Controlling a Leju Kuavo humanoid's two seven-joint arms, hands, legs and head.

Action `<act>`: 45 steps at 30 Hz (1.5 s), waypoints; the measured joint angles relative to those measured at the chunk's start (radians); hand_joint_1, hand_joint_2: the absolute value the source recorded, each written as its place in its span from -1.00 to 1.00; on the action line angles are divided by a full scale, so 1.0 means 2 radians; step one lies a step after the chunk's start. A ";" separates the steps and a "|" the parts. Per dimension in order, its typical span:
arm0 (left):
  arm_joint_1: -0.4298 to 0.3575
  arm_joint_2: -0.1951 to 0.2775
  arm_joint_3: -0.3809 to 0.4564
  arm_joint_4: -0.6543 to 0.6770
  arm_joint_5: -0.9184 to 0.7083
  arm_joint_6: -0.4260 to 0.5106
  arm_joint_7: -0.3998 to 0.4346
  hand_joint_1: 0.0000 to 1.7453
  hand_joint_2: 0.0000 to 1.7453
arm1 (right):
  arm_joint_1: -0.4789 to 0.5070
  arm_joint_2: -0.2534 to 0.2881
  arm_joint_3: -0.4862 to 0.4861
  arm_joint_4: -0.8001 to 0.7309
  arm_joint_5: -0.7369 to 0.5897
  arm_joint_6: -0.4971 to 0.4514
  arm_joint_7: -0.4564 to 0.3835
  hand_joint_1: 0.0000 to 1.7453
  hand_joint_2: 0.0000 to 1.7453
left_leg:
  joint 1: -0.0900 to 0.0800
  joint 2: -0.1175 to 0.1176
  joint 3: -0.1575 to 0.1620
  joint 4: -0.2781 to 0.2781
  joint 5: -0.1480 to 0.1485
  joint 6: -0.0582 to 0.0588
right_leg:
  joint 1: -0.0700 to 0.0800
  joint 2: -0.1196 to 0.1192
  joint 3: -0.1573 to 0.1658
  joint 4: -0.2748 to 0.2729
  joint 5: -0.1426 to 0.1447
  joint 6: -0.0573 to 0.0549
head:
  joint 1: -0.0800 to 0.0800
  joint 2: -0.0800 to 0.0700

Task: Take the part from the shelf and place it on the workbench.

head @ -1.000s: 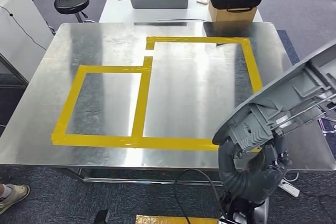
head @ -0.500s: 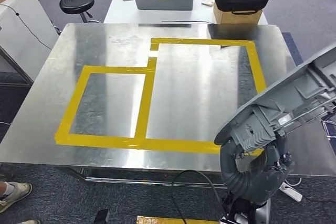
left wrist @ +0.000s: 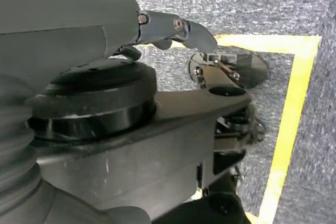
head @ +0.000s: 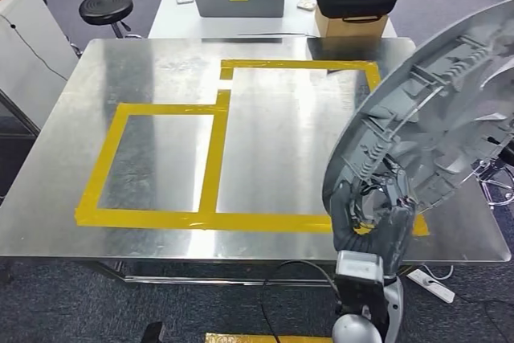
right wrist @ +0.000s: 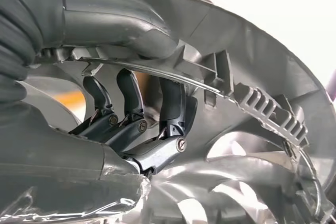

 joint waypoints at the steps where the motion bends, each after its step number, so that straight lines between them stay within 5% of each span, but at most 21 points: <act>1: 0.000 0.000 0.000 0.000 -0.003 -0.003 -0.001 -1.00 1.00 | -0.016 -0.014 -0.006 0.020 -0.008 0.037 0.020 1.00 1.00 | 0.000 0.000 0.000 -0.003 0.000 0.002 | 0.000 0.001 0.000 -0.002 0.002 0.003 | 0.000 0.000; 4: -0.001 0.001 0.000 0.000 -0.013 -0.012 -0.001 -1.00 1.00 | -0.077 -0.053 -0.035 0.101 -0.030 0.162 0.040 1.00 1.00 | 0.002 0.001 0.000 -0.006 0.006 0.011 | -0.002 0.000 -0.009 0.010 -0.006 0.013 | 0.003 0.000; 7: -0.003 0.001 -0.001 0.000 -0.021 -0.017 0.002 -1.00 1.00 | -0.135 -0.079 -0.053 0.187 -0.031 0.235 0.040 1.00 1.00 | 0.002 0.000 -0.003 -0.007 0.010 0.017 | -0.002 -0.003 -0.047 0.095 -0.048 0.019 | 0.007 0.000; 9: -0.004 0.002 -0.002 0.000 -0.025 -0.018 0.005 -1.00 1.00 | -0.167 -0.089 -0.054 0.239 -0.026 0.259 0.039 1.00 1.00 | 0.002 -0.001 -0.003 -0.007 0.010 0.018 | -0.002 -0.004 -0.063 0.130 -0.056 0.020 | 0.007 0.000; 10: -0.004 0.002 -0.002 0.000 -0.026 -0.019 0.006 -1.00 1.00 | -0.180 -0.093 -0.055 0.260 -0.024 0.265 0.039 1.00 1.00 | 0.001 -0.002 -0.003 -0.007 0.010 0.018 | -0.002 -0.004 -0.058 0.121 -0.046 0.020 | 0.008 0.000; 13: -0.005 0.002 -0.004 0.000 -0.027 -0.020 0.007 -1.00 1.00 | -0.209 -0.099 -0.056 0.301 -0.023 0.271 0.039 1.00 1.00 | 0.001 -0.005 -0.002 -0.005 0.009 0.014 | -0.002 -0.004 -0.013 0.028 -0.002 0.017 | 0.008 0.000; 15: -0.006 0.002 -0.005 0.000 -0.028 -0.020 0.007 -1.00 1.00 | -0.225 -0.100 -0.055 0.325 -0.022 0.278 0.040 1.00 1.00 | -0.001 -0.005 -0.004 -0.004 0.009 0.009 | -0.001 -0.003 0.001 -0.004 0.004 0.013 | 0.007 0.000; 19: -0.009 0.003 -0.011 0.000 -0.032 -0.021 0.011 -1.00 1.00 | -0.260 -0.102 -0.052 0.377 -0.018 0.302 0.042 1.00 1.00 | -0.001 -0.003 -0.011 0.005 0.002 -0.001 | -0.002 -0.001 0.001 -0.007 0.005 0.001 | 0.004 0.000; 23: -0.012 0.003 -0.014 0.000 -0.038 -0.022 0.015 -1.00 1.00 | -0.300 -0.102 -0.041 0.440 -0.015 0.315 0.036 1.00 1.00 | 0.002 -0.001 -0.070 0.115 -0.044 -0.010 | -0.004 -0.002 0.002 -0.008 0.005 -0.005 | 0.001 0.000; 25: -0.012 0.003 -0.016 0.000 -0.042 -0.022 0.017 -1.00 1.00 | -0.317 -0.101 -0.033 0.473 -0.011 0.317 0.033 1.00 1.00 | 0.002 -0.001 -0.083 0.130 -0.037 -0.011 | -0.004 -0.002 0.002 -0.008 0.004 -0.005 | 0.001 0.000; 29: -0.016 0.003 -0.023 0.000 -0.045 -0.022 0.020 -1.00 1.00 | -0.348 -0.091 -0.018 0.532 0.000 0.316 0.039 1.00 1.00 | 0.004 -0.001 -0.034 0.024 0.020 -0.008 | -0.003 -0.001 0.002 -0.006 0.003 0.001 | 0.001 0.000; 34: -0.020 0.002 -0.029 0.000 -0.050 -0.019 0.029 -1.00 1.00 | -0.362 -0.077 0.005 0.591 0.021 0.300 0.050 1.00 1.00 | 0.004 -0.002 -0.022 -0.003 0.021 0.007 | -0.002 -0.001 -0.001 -0.003 -0.003 0.014 | 0.002 0.000; 38: -0.019 0.002 -0.035 0.000 -0.053 -0.018 0.033 -1.00 1.00 | -0.365 -0.071 0.020 0.621 0.029 0.283 0.044 1.00 1.00 | 0.005 -0.001 -0.019 -0.004 0.020 0.015 | -0.002 -0.003 -0.054 0.107 -0.055 0.018 | 0.006 0.000; 40: -0.019 0.002 -0.037 0.000 -0.053 -0.017 0.035 -1.00 1.00 | -0.367 -0.067 0.025 0.631 0.032 0.281 0.039 1.00 1.00 | 0.004 -0.001 -0.016 -0.004 0.019 0.016 | -0.002 -0.003 -0.069 0.134 -0.055 0.018 | 0.006 0.000; 43: -0.019 0.002 -0.038 0.000 -0.053 -0.016 0.039 -1.00 1.00 | -0.373 -0.064 0.031 0.640 0.033 0.281 0.035 1.00 1.00 | 0.004 -0.001 -0.010 -0.004 0.016 0.013 | -0.002 -0.003 -0.028 0.050 -0.009 0.014 | 0.006 0.000; 45: -0.020 0.002 -0.038 0.000 -0.053 -0.015 0.040 -1.00 1.00 | -0.377 -0.060 0.034 0.644 0.034 0.281 0.034 1.00 1.00 | 0.002 -0.001 -0.009 -0.003 0.015 0.009 | -0.001 -0.003 -0.002 0.000 0.006 0.011 | 0.006 0.000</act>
